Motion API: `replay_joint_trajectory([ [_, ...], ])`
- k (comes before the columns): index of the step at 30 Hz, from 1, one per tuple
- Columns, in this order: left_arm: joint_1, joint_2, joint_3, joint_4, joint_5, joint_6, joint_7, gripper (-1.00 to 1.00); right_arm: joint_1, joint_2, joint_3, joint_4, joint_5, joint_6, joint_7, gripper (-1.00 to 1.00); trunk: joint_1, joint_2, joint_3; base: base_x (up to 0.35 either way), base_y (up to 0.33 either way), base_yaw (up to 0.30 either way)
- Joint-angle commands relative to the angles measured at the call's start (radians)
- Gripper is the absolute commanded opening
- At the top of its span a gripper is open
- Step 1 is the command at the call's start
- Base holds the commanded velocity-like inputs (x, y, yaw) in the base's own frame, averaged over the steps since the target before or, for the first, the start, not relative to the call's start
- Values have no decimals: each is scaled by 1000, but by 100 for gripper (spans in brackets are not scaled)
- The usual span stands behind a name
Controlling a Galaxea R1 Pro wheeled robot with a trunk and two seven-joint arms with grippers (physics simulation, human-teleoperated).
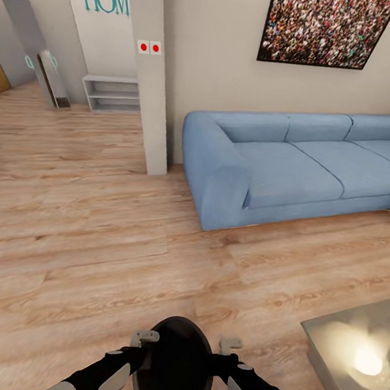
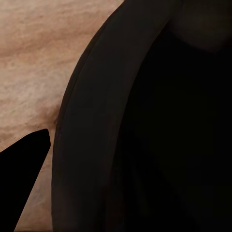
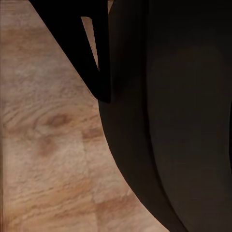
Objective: Place each of the two pumpkins and all three candles from the living room inside a cabinet in the living room (use any cabinet), then make sure every cabinet is closed, and position the cauldron so it is next to a table in the living room.
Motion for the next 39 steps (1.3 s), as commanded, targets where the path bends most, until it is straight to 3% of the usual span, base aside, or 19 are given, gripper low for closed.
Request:
replay_joint_trajectory([
  [1,0,2,-8,8,16,3,12,-100,-2,-2,-17,-1,6,-6,-1,-100,-1,0,-1,-224,134,-281],
  [9,0,3,-8,8,15,3,12,-100,-2,-2,-17,-1,3,-6,0,-100,-1,0,-1,-219,92,-246],
  [24,-1,7,-8,8,16,3,12,-100,-2,-2,-16,-1,3,-5,1,-100,-1,0,-1,-49,4,-31],
  [39,-1,6,-8,8,16,3,12,-100,-2,-2,-16,-1,3,-5,1,-100,-1,0,-1,-281,67,-265],
])
